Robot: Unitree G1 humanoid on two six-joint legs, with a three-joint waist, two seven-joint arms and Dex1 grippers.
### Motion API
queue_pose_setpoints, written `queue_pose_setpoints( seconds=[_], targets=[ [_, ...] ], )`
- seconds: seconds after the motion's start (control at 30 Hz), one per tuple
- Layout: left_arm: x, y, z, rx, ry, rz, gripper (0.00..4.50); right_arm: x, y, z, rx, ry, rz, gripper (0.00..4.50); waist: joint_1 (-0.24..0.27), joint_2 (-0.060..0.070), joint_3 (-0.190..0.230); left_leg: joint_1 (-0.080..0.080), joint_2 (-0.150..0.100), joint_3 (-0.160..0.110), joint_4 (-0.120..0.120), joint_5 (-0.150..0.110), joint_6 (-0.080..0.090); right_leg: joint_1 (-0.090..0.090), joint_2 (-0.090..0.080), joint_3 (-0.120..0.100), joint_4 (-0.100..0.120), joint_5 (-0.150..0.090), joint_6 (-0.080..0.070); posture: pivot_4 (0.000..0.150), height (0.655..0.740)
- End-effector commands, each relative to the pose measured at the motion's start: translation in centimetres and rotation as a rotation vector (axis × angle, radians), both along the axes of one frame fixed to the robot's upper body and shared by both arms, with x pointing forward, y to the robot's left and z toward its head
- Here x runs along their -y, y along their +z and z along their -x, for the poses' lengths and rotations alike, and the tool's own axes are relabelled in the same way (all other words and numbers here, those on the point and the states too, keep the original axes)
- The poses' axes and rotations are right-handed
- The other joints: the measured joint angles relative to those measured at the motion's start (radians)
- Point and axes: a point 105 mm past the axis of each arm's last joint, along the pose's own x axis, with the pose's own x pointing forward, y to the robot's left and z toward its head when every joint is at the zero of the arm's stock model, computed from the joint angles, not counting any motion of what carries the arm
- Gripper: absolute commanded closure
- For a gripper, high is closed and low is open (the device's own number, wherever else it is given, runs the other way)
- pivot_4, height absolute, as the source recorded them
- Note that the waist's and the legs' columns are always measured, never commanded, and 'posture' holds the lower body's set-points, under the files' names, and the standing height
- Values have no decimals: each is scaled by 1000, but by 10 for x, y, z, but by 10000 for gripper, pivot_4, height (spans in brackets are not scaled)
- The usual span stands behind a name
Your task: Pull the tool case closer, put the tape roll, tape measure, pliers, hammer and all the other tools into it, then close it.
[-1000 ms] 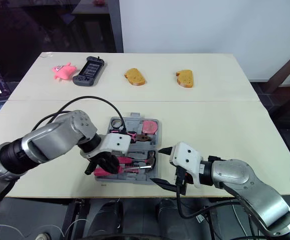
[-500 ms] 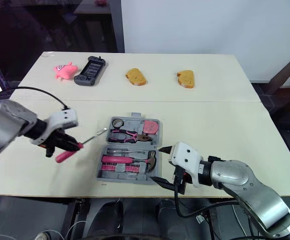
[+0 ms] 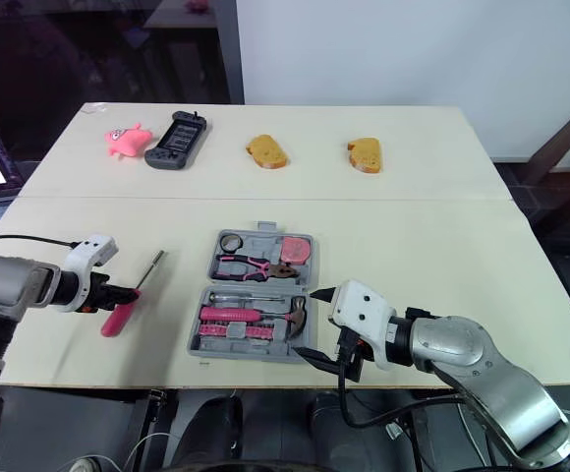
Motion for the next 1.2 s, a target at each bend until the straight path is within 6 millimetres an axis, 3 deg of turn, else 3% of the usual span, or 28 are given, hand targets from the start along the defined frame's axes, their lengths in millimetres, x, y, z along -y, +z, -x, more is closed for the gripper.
queue_pose_setpoints(
  seconds=[0.03, 0.07, 0.33, 0.83, 0.93, 1.1, 1.2],
  targets=[
    [-13, -7, -3, 61, 45, -44, 39793, -7, 8, 5, 32, 29, -16, 0, 13, 2, -1, 2, 0, 0, 0, 0, 0, 2, 0, 0, 0, 0, 0, 1500, 7400],
    [-13, -9, -1, 61, 47, -32, 39793, -6, 8, 5, 32, 27, -16, 0, 13, 2, -1, 4, 0, 0, 0, 0, 0, 4, 0, 0, 0, 0, 0, 1500, 7400],
    [-13, -3, 1, 212, -54, -38, 3239, -6, 10, 3, 34, 9, -22, 0, 7, 3, -2, 8, 0, 1, -2, 0, 0, 6, 0, 1, 0, 0, -1, 1500, 7400],
    [-14, -23, 18, 260, -102, -95, 3239, -7, 11, 1, 35, 0, -28, 0, 5, 2, -1, 5, 0, 2, -2, 0, 0, 4, 0, 2, -2, 0, 0, 1500, 7400],
    [-9, -21, 16, 264, -118, -69, 14399, -7, 9, 1, 33, -4, -23, 0, 5, 2, -1, 5, 0, 2, -2, 0, 0, 4, 0, 2, -2, 0, 0, 1500, 7400],
    [-7, -20, 14, 274, -128, -57, 38395, -7, 9, 1, 33, -6, -22, 0, 7, 2, -1, 5, 0, 2, -2, 0, 0, 4, 0, 2, -2, 0, 0, 1500, 7400],
    [-5, -17, 11, 294, -131, -47, 39285, -6, 8, 1, 32, -10, -22, 0, 7, 2, -1, 4, 0, 2, -1, 0, 0, 4, 0, 2, -2, 0, -1, 1500, 7400]
  ],
)
